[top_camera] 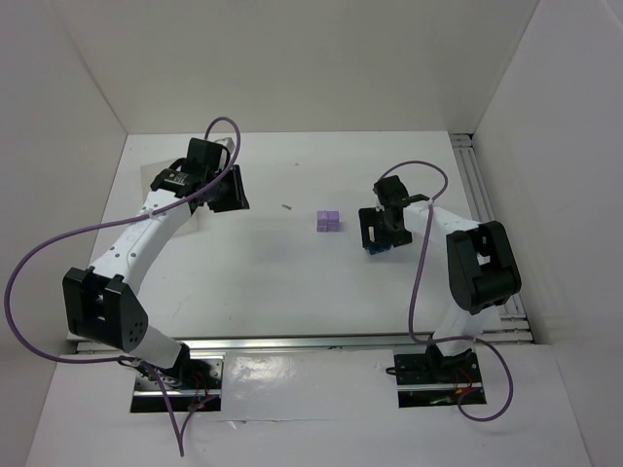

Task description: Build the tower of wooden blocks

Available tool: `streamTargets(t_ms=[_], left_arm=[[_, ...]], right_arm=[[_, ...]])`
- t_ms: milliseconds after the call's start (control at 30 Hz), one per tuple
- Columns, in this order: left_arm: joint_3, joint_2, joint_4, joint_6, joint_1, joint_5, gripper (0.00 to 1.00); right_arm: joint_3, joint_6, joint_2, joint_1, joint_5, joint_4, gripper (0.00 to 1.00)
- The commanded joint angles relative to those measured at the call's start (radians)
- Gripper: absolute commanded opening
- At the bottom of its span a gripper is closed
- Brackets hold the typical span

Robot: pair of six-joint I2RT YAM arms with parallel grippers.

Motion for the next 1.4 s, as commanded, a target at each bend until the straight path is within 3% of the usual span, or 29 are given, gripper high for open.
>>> streamTargets(t_ms=[0,533,833,1000,1367], left_arm=[[0.01,-0.007,0.022,0.016,-0.004,0.001,0.44],[0.01,-0.007,0.022,0.025,-0.004,-0.008,0.44],[0.03,-0.007,0.022,0.025,0.005,-0.026,0.44],[0.039,-0.016,0.022,0.025,0.015,-0.026,0.44],[0.019,-0.044,0.013,0.034,0.044,-0.026,0.44]], right_arm=[[0.042,-0.01,0.002,-0.005,0.008,0.033,0.88],[0.071,-0.001,0.02,0.004,0.048,0.024,0.64],[0.158,0.154,-0.067,0.015,0.087,-0.068,0.62],[0.269,0.298,-0.089,0.094,0.103,-0.097,0.61],[0.525,0.461,0.086,0.239,0.204,-0.182,0.61]])
